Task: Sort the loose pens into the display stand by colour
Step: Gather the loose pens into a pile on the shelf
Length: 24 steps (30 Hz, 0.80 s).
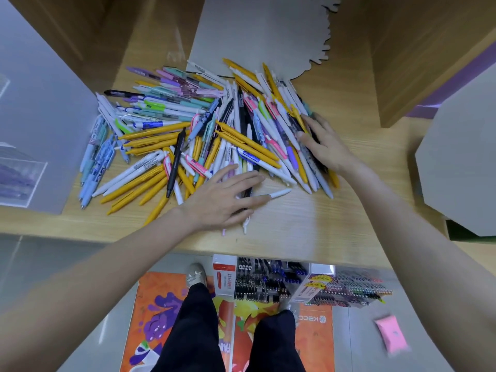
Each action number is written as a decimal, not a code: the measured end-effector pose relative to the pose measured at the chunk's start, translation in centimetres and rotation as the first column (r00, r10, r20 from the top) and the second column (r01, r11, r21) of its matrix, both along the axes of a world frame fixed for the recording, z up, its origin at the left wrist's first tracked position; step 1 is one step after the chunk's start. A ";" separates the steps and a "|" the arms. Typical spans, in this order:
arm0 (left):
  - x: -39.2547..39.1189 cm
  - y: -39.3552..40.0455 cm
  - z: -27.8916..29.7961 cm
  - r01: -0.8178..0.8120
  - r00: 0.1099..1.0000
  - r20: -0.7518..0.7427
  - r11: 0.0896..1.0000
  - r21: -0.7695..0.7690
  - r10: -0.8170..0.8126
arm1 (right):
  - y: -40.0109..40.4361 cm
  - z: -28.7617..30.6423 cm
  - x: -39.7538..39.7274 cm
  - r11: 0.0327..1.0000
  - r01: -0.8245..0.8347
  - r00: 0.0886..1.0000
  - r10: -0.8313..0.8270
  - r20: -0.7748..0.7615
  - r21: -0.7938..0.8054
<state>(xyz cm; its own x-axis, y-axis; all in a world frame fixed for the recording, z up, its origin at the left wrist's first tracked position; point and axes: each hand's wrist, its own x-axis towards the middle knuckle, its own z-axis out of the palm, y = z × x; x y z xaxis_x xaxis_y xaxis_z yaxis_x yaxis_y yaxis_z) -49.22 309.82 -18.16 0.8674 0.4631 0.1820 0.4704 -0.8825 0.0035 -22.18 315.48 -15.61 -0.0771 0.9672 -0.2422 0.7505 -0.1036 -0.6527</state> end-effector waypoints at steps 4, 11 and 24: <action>-1.4 -0.7 0.2 -0.158 0.987 -0.019 0.987 -0.008 0.158 | 0.3 0.2 -0.1 1.000 0.020 1.000 -0.020 -0.014 -0.007; -0.5 -1.9 -0.1 -0.266 0.961 -0.083 0.964 -0.021 0.264 | -0.9 0.3 -0.2 0.997 0.060 0.996 -0.063 0.062 0.047; -5.5 -4.6 1.7 -0.567 0.815 0.056 0.814 -0.126 0.577 | -15.3 -3.1 -10.8 0.940 -0.283 0.942 0.236 0.237 0.189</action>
